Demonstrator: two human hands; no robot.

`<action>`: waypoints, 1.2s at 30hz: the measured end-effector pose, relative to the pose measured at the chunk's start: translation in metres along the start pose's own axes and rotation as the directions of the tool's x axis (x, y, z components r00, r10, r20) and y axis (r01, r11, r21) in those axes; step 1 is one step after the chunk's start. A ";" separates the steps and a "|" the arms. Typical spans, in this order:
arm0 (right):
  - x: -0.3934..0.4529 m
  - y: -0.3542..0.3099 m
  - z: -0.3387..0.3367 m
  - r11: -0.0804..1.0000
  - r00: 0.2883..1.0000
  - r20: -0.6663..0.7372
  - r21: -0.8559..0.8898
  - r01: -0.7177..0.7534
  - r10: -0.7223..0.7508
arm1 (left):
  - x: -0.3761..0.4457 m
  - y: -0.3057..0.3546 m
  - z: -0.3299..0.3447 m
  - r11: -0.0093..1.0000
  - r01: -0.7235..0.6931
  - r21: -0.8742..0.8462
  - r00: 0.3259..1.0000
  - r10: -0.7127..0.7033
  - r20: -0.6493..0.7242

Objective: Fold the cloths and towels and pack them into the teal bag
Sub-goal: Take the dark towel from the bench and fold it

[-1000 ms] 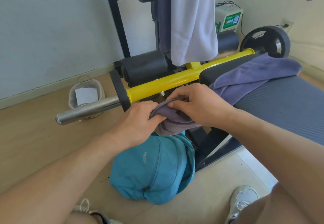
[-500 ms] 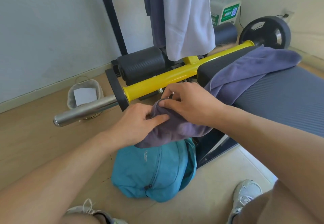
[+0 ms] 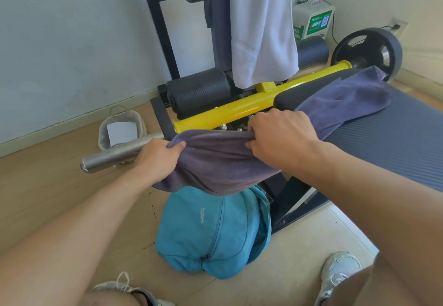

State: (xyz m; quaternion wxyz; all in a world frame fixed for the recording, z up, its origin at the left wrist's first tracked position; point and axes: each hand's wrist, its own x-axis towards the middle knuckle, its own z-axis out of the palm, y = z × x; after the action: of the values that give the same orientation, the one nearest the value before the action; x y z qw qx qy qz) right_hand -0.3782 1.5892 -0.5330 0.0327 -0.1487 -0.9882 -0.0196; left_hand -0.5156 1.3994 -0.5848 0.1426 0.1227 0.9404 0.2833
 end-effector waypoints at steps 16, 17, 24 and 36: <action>0.001 -0.026 0.021 0.675 0.994 0.020 0.736 0.057 -0.105 | -0.036 0.031 0.021 0.566 0.190 -0.802 0.932 0.153 0.329; 0.002 -0.024 0.021 0.657 0.989 0.046 0.752 0.058 -0.141 | -0.036 0.032 0.021 0.570 0.185 -0.800 0.937 0.145 0.319; 0.002 -0.010 0.020 0.697 0.983 0.144 0.717 -0.026 -0.112 | -0.037 0.037 0.019 0.599 0.095 -0.795 0.986 0.052 0.156; 0.000 -0.007 0.021 0.483 0.920 0.388 0.798 -0.361 0.046 | -0.028 0.027 0.027 0.773 0.054 -0.632 0.993 0.024 0.114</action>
State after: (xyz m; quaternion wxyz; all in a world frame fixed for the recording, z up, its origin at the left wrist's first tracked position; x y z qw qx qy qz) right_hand -0.3812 1.5832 -0.5537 -0.0537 -0.2315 -0.8333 0.4992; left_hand -0.4767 1.4264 -0.5856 0.2317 0.0761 0.7813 0.5745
